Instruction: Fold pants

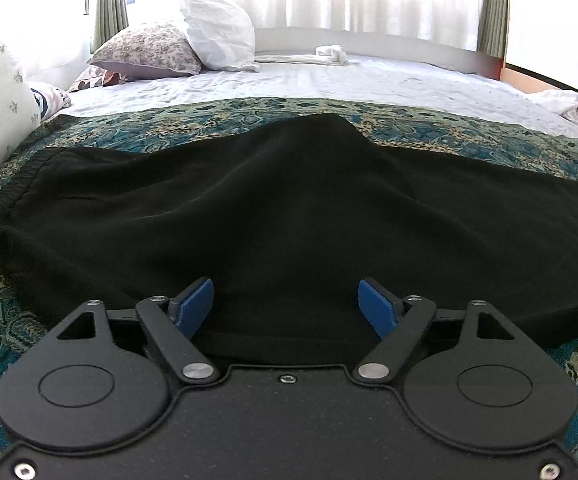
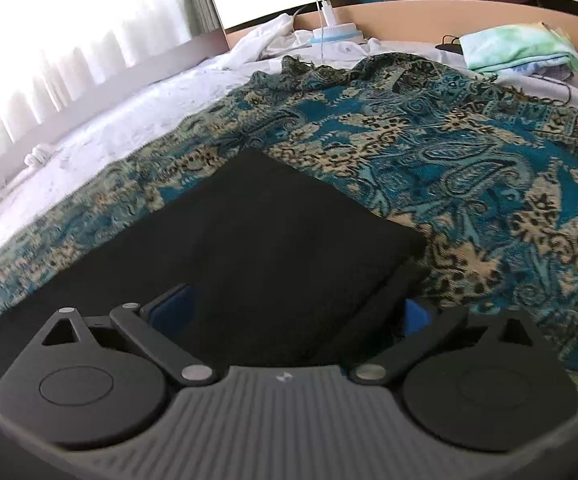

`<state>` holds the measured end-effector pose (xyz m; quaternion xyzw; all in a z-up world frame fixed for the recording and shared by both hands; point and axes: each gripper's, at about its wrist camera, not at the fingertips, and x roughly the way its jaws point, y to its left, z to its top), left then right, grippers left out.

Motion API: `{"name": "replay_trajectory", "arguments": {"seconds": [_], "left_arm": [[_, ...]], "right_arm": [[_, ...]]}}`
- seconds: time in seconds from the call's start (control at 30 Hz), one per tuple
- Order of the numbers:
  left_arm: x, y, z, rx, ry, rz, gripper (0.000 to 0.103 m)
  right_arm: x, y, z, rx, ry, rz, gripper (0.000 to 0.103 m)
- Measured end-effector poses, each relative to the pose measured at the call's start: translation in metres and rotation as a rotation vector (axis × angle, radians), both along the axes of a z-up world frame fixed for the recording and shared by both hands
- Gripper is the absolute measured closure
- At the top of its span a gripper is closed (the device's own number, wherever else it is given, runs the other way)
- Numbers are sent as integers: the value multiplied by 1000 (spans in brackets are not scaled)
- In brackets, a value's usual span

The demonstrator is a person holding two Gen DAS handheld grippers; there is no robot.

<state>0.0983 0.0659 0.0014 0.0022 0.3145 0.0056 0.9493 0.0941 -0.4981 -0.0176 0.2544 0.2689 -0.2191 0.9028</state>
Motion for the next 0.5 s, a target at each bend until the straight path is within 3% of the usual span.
{"name": "replay_trajectory", "arguments": {"seconds": [0.2, 0.3, 0.43, 0.5], "left_arm": [[1, 1, 0, -3, -4, -7, 21], [1, 2, -1, -2, -5, -12, 19], [0, 2, -2, -6, -11, -13, 19], [0, 3, -3, -12, -15, -14, 19]], "right_arm": [[-13, 13, -4, 222, -148, 98, 5], [-12, 9, -7, 243, -181, 63, 8], [-8, -6, -7, 279, -190, -58, 35], [-8, -22, -14, 329, -174, -151, 61]]}}
